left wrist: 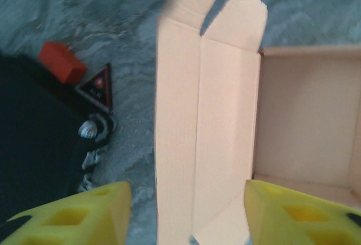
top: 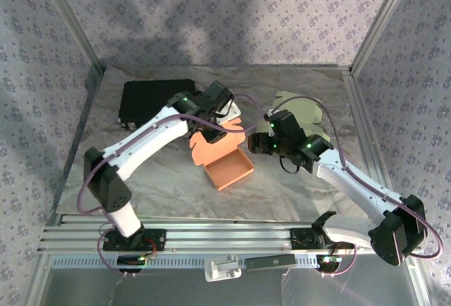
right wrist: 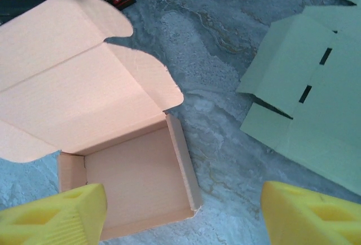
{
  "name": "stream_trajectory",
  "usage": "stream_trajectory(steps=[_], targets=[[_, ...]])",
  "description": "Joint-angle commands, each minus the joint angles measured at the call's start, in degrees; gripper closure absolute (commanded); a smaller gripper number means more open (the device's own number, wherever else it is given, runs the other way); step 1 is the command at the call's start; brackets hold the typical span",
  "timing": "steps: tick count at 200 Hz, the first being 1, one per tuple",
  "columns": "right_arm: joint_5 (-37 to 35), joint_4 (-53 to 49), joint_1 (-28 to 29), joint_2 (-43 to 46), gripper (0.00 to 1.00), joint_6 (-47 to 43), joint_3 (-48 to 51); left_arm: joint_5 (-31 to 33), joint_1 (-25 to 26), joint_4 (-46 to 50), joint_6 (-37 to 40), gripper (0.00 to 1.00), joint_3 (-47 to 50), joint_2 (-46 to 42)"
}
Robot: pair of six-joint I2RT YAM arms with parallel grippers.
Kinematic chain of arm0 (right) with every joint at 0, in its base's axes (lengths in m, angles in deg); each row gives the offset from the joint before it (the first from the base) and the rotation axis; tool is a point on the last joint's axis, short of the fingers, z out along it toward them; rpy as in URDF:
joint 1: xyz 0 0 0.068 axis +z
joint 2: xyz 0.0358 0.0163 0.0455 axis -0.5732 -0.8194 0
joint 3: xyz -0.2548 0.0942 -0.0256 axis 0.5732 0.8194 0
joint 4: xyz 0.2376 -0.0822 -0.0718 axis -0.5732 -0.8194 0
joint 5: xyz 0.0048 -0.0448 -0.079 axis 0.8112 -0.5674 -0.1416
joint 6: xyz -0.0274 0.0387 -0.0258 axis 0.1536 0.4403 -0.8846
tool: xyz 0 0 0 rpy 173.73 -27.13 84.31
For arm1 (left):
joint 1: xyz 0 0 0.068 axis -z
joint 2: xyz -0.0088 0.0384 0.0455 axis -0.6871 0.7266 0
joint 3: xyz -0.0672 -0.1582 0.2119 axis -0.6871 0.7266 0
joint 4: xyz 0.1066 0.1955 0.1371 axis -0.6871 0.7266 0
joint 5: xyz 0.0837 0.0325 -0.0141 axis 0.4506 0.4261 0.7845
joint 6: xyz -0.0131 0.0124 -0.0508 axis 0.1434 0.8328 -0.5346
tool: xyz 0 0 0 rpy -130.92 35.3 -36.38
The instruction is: Fold the paper box
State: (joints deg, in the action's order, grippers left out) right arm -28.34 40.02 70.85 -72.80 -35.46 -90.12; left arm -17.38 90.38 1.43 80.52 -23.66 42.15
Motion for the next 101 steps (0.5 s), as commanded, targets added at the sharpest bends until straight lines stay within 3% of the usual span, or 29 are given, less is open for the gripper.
stream_trajectory(steps=[1, 25, 42, 63, 101], targets=[[1.1, 1.8, -0.7, -2.8, 0.25, -6.6, -1.6, 2.4, 0.1, 1.6, -18.6, 0.41, 4.0, -10.6], [2.9, 3.7, -1.6, -7.0, 0.25, -11.7, -3.6, -0.8, -0.5, -1.9, -27.9, 0.3, 17.8, -21.1], [6.3, 4.2, -2.9, -11.2, 0.26, -15.1, -6.0, -6.8, -5.8, -7.0, -30.3, 0.28, 27.4, -26.3], [9.3, 2.4, -3.5, -16.2, 0.28, -17.5, -10.7, -17.2, -13.3, -12.2, -31.2, 0.28, 34.5, -28.1], [13.2, 0.0, -4.3, -22.5, 0.3, -19.7, -16.7, -23.0, -14.2, -19.7, -32.1, 0.3, 38.0, -24.4]])
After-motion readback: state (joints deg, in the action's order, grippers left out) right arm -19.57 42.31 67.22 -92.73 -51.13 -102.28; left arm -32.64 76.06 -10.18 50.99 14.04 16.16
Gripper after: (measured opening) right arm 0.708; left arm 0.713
